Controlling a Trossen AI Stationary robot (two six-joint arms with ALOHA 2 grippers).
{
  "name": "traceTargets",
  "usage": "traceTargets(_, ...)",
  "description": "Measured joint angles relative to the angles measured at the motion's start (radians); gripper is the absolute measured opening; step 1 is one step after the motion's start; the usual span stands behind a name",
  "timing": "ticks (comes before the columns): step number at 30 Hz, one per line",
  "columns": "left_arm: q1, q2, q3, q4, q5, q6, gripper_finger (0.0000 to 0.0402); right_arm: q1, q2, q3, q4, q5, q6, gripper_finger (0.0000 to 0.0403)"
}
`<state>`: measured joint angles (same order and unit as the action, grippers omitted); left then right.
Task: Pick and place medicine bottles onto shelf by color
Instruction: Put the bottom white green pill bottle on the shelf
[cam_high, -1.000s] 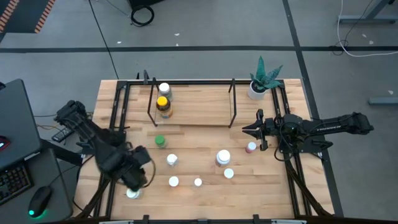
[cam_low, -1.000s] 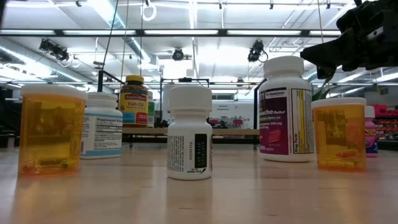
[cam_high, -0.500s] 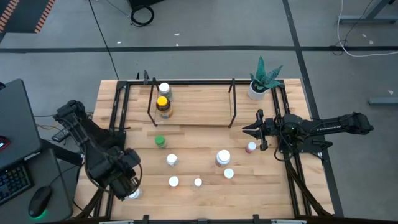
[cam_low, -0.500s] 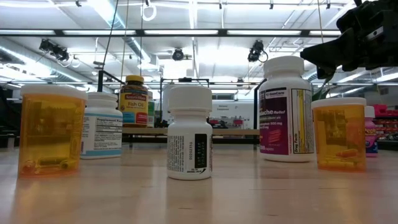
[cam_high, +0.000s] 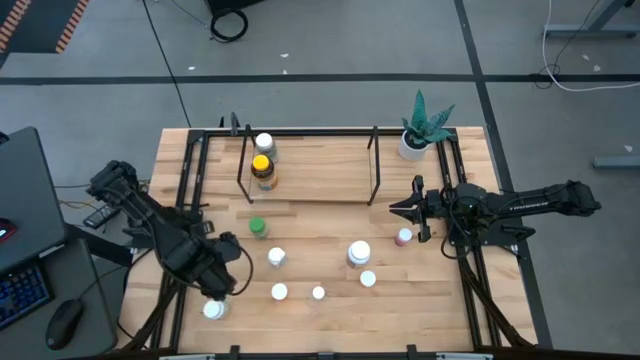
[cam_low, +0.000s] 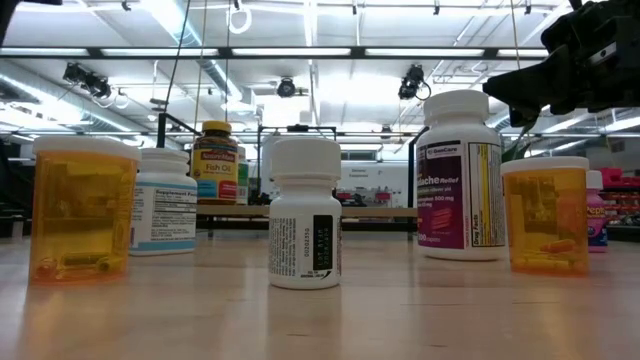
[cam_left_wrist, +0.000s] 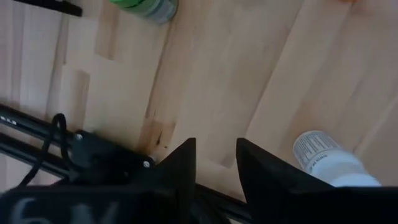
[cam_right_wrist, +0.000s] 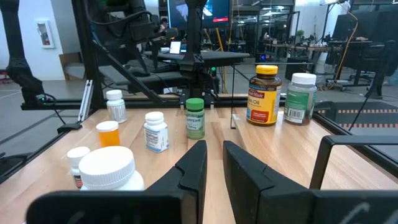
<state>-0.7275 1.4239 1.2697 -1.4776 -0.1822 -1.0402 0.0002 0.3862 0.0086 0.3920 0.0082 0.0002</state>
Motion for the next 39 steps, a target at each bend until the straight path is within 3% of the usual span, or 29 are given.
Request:
traceTargets(8, -0.019, 0.0, 0.0, 0.027, 0.138, -0.083, 0.0139, 0.0, 0.0, 0.0, 0.0, 0.0, 0.0, 0.0062)
traceTargets(17, -0.191, 0.029, 0.001, 0.082, 0.117, -0.271, 0.0192, 0.0, 0.0, 0.0, 0.0, 0.0, 0.0, 0.0062)
traceTargets(24, -0.231, 0.099, 0.001, 0.201, 0.152, -0.344, 0.0231, 0.0, 0.0, 0.0, 0.0, 0.0, 0.0, 0.0062)
traceTargets(32, -0.193, 0.136, 0.001, 0.249, 0.375, -0.389, 0.0212, 0.0, 0.0, 0.0, 0.0, 0.0, 0.0, 0.0062)
traceTargets(39, -0.222, 0.134, 0.032, 0.247, 0.43, -0.504, 0.0187, 0.0, 0.0, 0.0, 0.0, 0.0, 0.0, 0.0062)
